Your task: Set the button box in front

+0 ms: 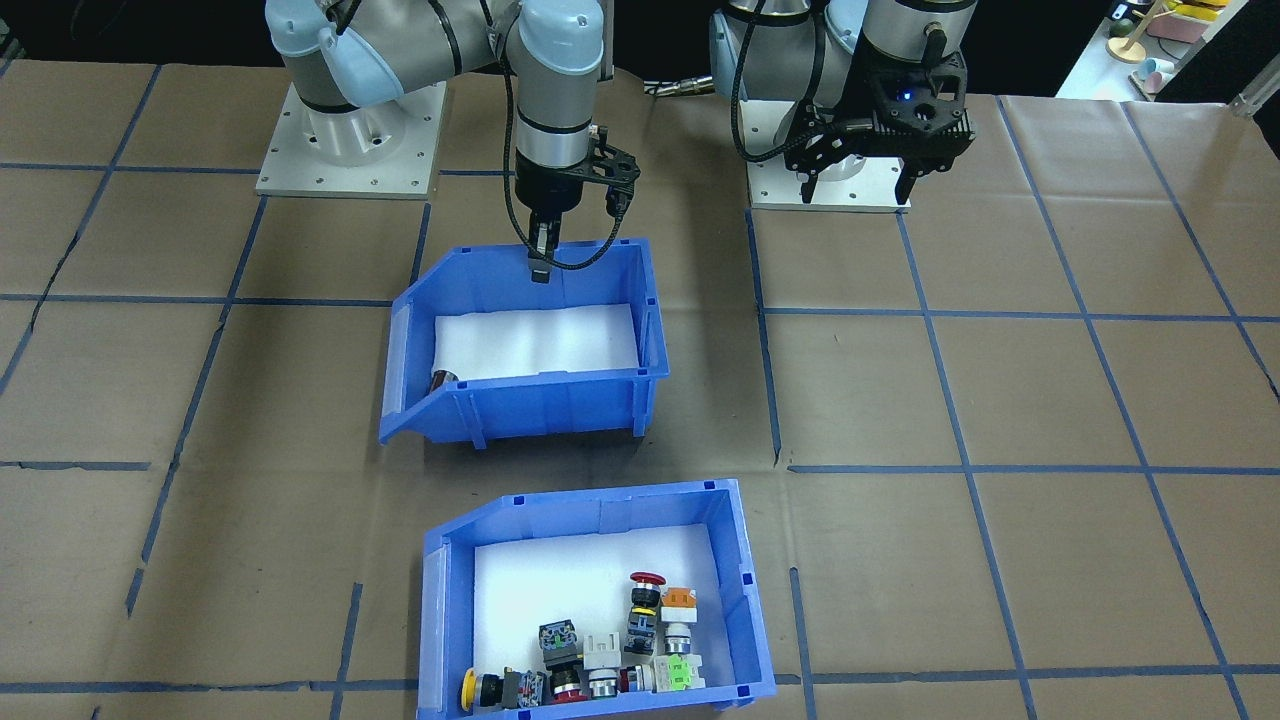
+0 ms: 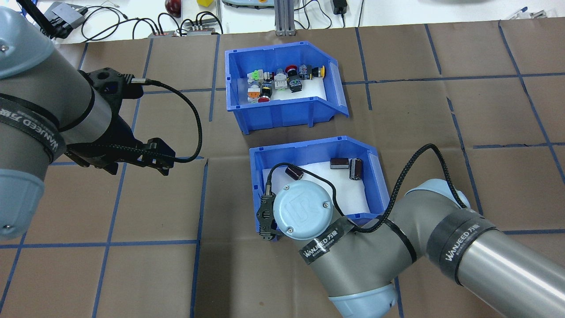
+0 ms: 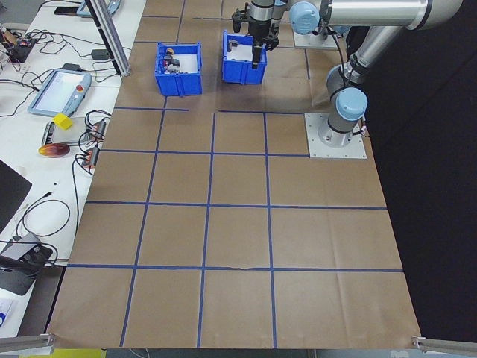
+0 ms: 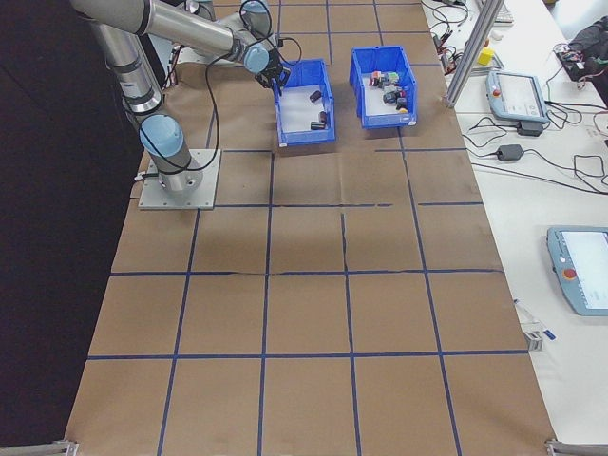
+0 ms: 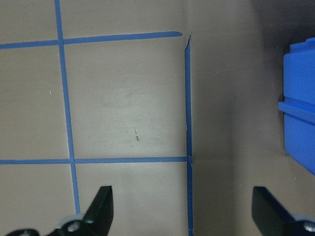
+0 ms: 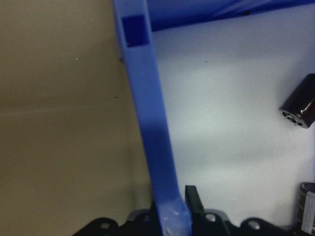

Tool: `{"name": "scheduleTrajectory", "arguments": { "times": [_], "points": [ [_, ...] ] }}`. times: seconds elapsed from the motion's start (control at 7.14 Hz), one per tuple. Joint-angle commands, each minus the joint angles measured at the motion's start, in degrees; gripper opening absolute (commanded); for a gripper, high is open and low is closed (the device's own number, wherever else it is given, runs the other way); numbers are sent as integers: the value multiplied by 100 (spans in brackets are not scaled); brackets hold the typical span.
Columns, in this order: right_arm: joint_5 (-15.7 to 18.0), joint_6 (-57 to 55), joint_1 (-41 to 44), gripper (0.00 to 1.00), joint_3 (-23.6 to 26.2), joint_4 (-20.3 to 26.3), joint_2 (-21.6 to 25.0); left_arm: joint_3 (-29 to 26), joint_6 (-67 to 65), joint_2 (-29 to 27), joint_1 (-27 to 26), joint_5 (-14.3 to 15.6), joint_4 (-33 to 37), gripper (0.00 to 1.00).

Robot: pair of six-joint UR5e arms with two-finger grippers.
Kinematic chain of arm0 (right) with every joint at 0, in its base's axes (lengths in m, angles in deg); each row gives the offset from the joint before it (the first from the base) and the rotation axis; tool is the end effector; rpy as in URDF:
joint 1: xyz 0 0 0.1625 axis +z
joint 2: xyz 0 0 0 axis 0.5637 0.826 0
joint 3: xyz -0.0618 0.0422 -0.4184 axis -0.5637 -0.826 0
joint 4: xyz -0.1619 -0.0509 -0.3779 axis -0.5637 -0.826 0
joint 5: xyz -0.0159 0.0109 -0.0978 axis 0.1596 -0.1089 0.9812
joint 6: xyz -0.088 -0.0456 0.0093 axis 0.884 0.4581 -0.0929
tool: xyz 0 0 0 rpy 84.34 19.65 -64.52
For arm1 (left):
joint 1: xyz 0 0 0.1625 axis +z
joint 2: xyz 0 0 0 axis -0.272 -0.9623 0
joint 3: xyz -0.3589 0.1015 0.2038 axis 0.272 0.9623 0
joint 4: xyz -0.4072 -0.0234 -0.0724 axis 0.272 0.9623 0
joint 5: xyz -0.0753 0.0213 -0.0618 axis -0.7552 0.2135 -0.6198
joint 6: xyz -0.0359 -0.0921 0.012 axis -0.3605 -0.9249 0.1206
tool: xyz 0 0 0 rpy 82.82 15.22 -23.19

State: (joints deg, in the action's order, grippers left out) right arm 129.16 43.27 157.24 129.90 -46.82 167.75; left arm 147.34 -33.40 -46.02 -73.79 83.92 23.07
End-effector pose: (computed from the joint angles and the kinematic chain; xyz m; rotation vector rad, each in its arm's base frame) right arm 0.3357 -0.3062 0.2660 2.0002 -2.1595 0.0999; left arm -0.1256 -0.3833 0.4576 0.0582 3.0916 -0.0485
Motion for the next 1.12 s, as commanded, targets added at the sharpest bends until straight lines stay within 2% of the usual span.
{"name": "scheduleTrajectory", "arguments": {
  "times": [0.0,0.28,0.56,0.84,0.98],
  "points": [
    [22,48,-85,100,-381,242,0,6,0,-3,1,-4,-7,99],
    [67,49,-234,100,-987,1224,53,6,0,5,1,5,-7,99],
    [58,49,-785,100,-1227,1858,376,6,0,14,1,23,-7,99],
    [-3,49,-1654,100,-1236,2046,868,23,0,49,1,40,-7,99],
    [-30,23,-2102,100,-1289,2046,914,32,0,58,-7,40,-16,99]
  ]
}}
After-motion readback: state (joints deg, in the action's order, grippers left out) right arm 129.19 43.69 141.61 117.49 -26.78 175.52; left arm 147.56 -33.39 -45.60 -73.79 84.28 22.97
